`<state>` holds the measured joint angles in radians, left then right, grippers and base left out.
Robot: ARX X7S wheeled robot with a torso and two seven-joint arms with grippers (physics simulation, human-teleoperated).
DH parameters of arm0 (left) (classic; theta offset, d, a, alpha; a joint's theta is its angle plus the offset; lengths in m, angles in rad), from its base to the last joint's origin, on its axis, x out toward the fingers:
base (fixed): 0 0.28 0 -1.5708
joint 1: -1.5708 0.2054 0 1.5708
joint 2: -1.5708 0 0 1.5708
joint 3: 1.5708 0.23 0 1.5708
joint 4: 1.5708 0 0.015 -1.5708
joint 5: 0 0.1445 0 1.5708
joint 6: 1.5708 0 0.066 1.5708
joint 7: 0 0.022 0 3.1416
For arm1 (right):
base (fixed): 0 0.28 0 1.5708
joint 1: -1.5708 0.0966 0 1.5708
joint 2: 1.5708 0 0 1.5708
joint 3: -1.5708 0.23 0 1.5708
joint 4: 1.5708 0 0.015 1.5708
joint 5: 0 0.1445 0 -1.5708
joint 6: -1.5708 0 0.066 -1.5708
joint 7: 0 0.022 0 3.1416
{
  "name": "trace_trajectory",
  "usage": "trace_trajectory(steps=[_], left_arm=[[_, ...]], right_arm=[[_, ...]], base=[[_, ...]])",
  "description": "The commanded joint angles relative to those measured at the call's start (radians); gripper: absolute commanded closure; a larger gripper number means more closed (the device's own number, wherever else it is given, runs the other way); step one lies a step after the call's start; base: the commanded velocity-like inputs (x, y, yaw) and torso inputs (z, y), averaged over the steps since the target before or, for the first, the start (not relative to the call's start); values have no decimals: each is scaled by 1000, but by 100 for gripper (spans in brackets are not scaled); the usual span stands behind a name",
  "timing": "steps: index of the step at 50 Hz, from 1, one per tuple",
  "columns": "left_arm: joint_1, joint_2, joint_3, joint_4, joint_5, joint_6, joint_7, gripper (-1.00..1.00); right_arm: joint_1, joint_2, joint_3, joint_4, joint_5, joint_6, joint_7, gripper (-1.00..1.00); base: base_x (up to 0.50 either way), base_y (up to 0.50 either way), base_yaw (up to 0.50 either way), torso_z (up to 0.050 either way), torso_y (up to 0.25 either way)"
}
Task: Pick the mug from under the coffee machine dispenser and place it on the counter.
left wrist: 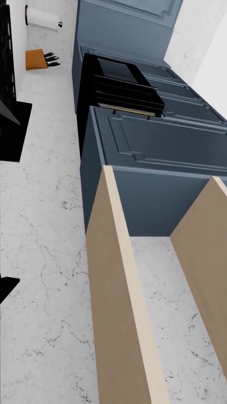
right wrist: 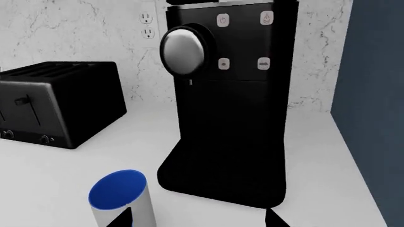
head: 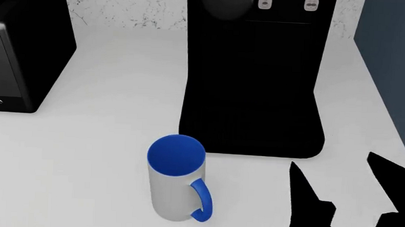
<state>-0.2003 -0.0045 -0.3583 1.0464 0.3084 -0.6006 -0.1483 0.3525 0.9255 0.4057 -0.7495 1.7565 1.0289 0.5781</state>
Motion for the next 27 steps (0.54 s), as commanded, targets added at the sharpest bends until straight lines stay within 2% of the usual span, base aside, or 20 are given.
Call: trace_trajectory(steps=[1,4,8,21,27], left_arm=[[-2,-2,3,0,2,-5,1,-100],[-4,-2,5,0,3,-8,3,-100],[-5,-2,2,0,1,-8,3,-100],[-6,-3,13,0,14,-12,14,-100],[-7,-4,21,-1,22,-15,18,-100]], right_arm=[[-373,-68,663,-211,308,29,139,-100],[-420,-123,777,-232,346,57,117,-100],[-432,-148,823,-242,370,59,109,-100],[-372,-191,757,-237,298,93,75,-100],[-348,-175,700,-228,285,82,95,-100]], base=[[0,0,0,0,0],[0,0,0,0,0],[0,0,0,0,0],[0,0,0,0,0],[0,0,0,0,0]])
